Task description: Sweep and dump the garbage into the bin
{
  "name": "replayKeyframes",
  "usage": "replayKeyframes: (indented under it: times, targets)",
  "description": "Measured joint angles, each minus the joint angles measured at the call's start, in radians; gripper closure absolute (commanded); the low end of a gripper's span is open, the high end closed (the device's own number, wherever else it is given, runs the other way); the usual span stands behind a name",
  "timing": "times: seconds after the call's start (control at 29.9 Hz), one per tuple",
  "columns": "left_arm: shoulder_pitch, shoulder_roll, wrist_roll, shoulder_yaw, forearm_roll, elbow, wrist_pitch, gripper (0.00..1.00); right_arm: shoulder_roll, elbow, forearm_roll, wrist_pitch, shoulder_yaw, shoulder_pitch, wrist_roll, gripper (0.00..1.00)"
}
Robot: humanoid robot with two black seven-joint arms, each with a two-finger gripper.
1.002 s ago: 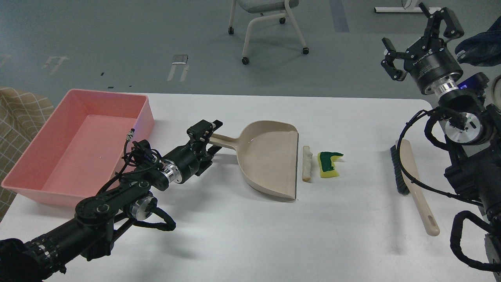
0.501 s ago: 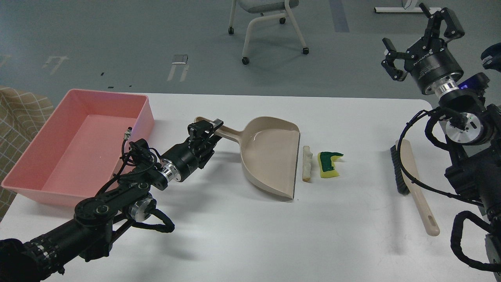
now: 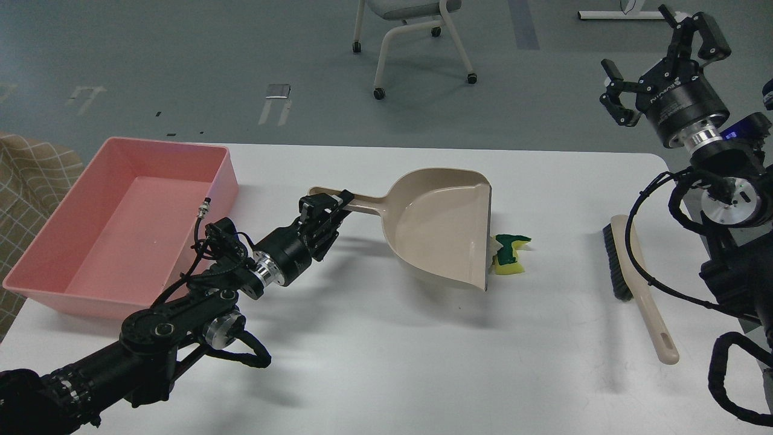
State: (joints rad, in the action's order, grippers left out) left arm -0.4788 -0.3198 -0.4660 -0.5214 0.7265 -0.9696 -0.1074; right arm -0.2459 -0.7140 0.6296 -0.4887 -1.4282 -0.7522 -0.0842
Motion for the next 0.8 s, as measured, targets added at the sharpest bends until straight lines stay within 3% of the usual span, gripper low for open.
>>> replayKeyframes:
  times: [0.27, 0.5, 0.8]
  targets:
    - [-0.004, -0.037, -0.007, 0.0, 0.063, -0.011, 0.0, 0.89, -0.3, -0.123, 0.036, 0.0, 0.122, 0.048, 0.005, 0.0]
    - [-0.004, -0.051, -0.016, 0.0, 0.077, -0.011, 0.001, 0.89, -0.62, -0.393, 0.14, 0.0, 0.29, 0.225, 0.0, 0.0]
    - [0.003, -0.055, -0.023, 0.0, 0.076, -0.011, 0.003, 0.89, -0.861, -0.747, 0.462, 0.0, 0.372, 0.353, -0.005, 0.0]
